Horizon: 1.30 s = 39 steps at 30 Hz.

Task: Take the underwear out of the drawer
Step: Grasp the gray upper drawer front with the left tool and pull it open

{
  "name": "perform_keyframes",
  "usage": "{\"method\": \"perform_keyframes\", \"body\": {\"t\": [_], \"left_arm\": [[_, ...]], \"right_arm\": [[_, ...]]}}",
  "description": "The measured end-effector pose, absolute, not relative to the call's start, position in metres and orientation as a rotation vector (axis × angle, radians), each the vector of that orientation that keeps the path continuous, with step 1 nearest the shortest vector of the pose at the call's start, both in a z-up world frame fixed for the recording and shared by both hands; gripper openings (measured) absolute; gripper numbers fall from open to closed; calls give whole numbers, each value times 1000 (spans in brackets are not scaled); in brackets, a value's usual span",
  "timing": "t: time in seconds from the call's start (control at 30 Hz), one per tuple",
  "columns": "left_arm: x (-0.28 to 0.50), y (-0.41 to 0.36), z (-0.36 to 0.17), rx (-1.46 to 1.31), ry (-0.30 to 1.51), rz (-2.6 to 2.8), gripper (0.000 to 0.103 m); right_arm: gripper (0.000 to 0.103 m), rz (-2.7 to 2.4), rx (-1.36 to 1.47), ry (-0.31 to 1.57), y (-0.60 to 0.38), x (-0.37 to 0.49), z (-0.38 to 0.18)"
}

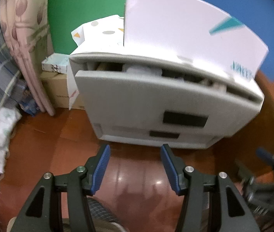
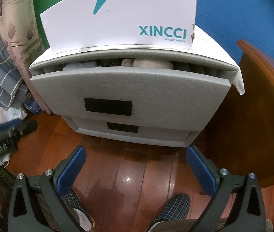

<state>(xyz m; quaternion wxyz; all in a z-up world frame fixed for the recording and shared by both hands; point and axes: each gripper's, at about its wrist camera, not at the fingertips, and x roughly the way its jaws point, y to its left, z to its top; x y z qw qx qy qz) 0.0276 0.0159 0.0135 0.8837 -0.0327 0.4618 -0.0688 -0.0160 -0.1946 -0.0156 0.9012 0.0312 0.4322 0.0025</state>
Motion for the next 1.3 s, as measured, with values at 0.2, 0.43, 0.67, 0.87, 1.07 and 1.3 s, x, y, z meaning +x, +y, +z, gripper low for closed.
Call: {"method": "perform_keyframes", "body": {"t": [0.2,0.43,0.67,0.87,1.07,1.3], "left_arm": [[66,30,27,-328,983,-174,56],[103,35,18,-566,1016,-181,56],[127,31,8,-606,1034,-140,56],[129,36,3,-661,1018,-106,76],[137,33,-1,-655,1025,-61,88],[137,27,5,-643,1041,-58,97]], "right_arm": [[102,0,104,907,-204,-16,-18],[102,4,138,922,-212,-14,-21],[102,-1,171,932,-219,-10,-23],[102,-27,200,936,-228,-9,-24],[102,-38,199,931,-230,-11,-22],[102,-58,208,932,-234,-10,-22]]}}
